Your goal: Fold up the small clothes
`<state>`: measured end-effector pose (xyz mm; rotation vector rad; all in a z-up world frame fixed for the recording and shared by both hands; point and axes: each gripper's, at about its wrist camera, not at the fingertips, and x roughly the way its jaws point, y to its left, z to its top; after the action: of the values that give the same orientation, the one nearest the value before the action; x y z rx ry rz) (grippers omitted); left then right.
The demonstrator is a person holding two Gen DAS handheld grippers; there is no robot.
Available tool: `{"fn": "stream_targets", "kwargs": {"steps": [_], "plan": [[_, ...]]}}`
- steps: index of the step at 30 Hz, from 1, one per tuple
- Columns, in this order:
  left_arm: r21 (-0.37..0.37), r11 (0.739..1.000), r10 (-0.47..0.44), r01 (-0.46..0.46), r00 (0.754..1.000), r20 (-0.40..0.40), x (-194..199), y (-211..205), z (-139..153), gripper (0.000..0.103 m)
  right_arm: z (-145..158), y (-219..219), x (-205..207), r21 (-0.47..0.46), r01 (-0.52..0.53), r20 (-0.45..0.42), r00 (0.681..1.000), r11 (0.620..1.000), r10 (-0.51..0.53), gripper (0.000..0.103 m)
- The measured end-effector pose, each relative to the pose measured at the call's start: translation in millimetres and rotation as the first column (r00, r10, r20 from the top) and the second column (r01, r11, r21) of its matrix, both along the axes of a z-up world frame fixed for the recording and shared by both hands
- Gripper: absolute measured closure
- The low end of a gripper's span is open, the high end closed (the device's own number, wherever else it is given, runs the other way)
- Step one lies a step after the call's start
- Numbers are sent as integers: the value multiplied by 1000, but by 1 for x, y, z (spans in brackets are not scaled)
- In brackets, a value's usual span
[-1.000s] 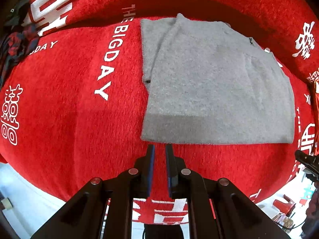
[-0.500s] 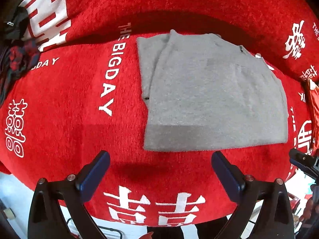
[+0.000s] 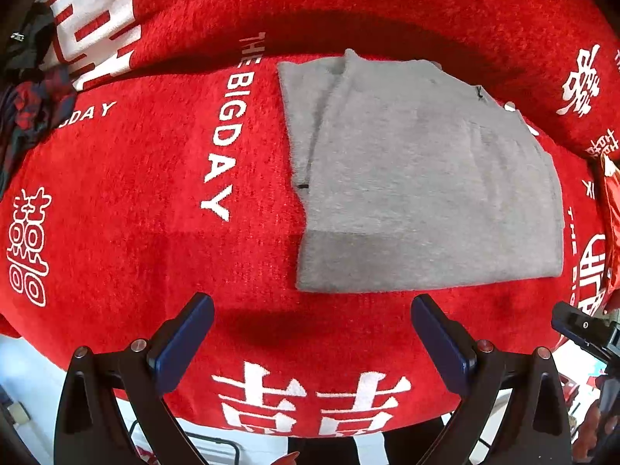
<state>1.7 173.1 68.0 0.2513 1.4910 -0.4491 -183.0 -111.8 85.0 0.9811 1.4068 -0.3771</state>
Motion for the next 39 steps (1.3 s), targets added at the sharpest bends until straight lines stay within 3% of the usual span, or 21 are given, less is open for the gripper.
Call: {"fn": "stream_targets", "kwargs": {"steps": [16,28,34,39], "plan": [[45,999,32,-30,998,-46,12,23,-16,1,-13,18,17,9,-20,-48,999,1000,20,30],[83,996,13,-11,1000,-19,20,27,-23,1,-26,32,25,45,-28,-58,998,999,30,30],[78,997,31,-29,999,-24,27,21,-32,1,-41,39,25,104,-4,-72,997,995,11,30],[82,996,30,-27,999,-30,29,14,-42,1,-54,45,26,189,55,-2,998,980,-56,30]]}}
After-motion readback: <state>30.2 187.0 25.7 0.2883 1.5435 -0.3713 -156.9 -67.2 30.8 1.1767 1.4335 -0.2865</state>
